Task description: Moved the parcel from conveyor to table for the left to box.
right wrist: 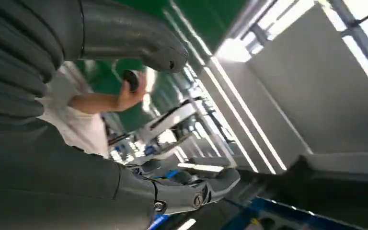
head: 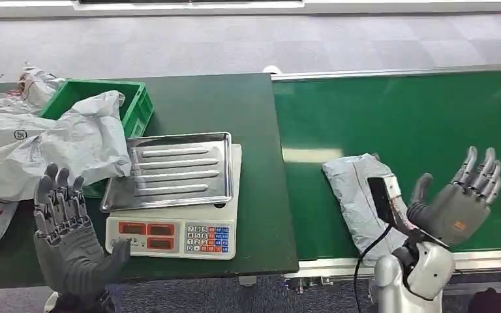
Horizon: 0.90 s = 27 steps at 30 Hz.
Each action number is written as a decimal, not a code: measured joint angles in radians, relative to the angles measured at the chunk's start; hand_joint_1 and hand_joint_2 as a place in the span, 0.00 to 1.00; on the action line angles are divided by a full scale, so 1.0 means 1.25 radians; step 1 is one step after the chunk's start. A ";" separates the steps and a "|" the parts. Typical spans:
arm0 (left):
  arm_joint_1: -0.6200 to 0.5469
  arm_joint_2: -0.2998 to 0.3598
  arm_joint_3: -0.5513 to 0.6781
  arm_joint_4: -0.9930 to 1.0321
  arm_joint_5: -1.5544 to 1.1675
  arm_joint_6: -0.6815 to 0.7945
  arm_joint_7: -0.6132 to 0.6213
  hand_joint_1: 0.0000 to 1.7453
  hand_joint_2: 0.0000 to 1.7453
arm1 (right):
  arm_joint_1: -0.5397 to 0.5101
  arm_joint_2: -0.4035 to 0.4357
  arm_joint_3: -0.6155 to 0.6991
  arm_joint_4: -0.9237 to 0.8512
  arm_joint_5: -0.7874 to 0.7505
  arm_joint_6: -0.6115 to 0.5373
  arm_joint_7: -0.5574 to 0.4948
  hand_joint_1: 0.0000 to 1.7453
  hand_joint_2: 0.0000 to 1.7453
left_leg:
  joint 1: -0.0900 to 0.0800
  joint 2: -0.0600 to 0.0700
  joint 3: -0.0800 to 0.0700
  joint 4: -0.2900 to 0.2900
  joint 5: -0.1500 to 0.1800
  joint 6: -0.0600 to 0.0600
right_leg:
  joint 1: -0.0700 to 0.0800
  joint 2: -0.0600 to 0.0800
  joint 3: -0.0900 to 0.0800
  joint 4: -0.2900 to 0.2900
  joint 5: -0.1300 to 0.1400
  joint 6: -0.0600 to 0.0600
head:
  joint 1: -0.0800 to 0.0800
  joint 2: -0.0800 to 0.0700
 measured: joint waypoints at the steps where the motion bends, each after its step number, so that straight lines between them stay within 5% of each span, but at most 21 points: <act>1: 0.000 -0.001 0.000 0.001 0.000 -0.001 0.000 0.00 1.00 | -0.005 -0.005 -0.014 0.013 0.003 0.002 0.004 0.00 1.00 | 0.000 0.000 0.001 0.000 0.000 0.000 | 0.000 0.000 0.000 0.000 0.000 0.000 | 0.000 0.000; 9: -0.009 -0.025 0.002 0.013 -0.005 -0.054 0.000 0.00 1.00 | -0.095 -0.066 -0.091 0.206 0.061 0.220 0.184 0.00 1.00 | 0.000 0.000 0.001 0.000 0.000 0.000 | 0.000 0.000 0.000 0.000 0.000 0.000 | 0.000 0.000; 18: -0.016 -0.058 0.035 0.012 -0.017 -0.080 0.000 0.00 1.00 | -0.149 -0.080 -0.106 0.371 -0.140 0.408 0.022 0.00 1.00 | 0.000 -0.001 0.005 0.000 0.001 0.000 | 0.000 -0.002 0.000 0.000 0.000 0.000 | 0.000 0.000; 21: -0.019 -0.064 0.048 0.006 -0.019 -0.092 0.000 0.00 1.00 | -0.159 -0.081 -0.094 0.399 -0.220 0.514 -0.090 0.00 1.00 | 0.001 0.000 0.000 0.000 0.000 0.000 | 0.000 0.000 0.000 0.000 0.000 0.000 | 0.000 0.000; 27: -0.020 -0.081 0.079 -0.018 -0.030 -0.108 0.000 0.00 1.00 | -0.187 -0.079 -0.037 0.447 -0.294 0.554 -0.161 0.00 1.00 | 0.000 -0.001 0.004 0.000 0.001 0.000 | 0.000 -0.002 0.000 0.000 0.000 0.000 | 0.000 0.000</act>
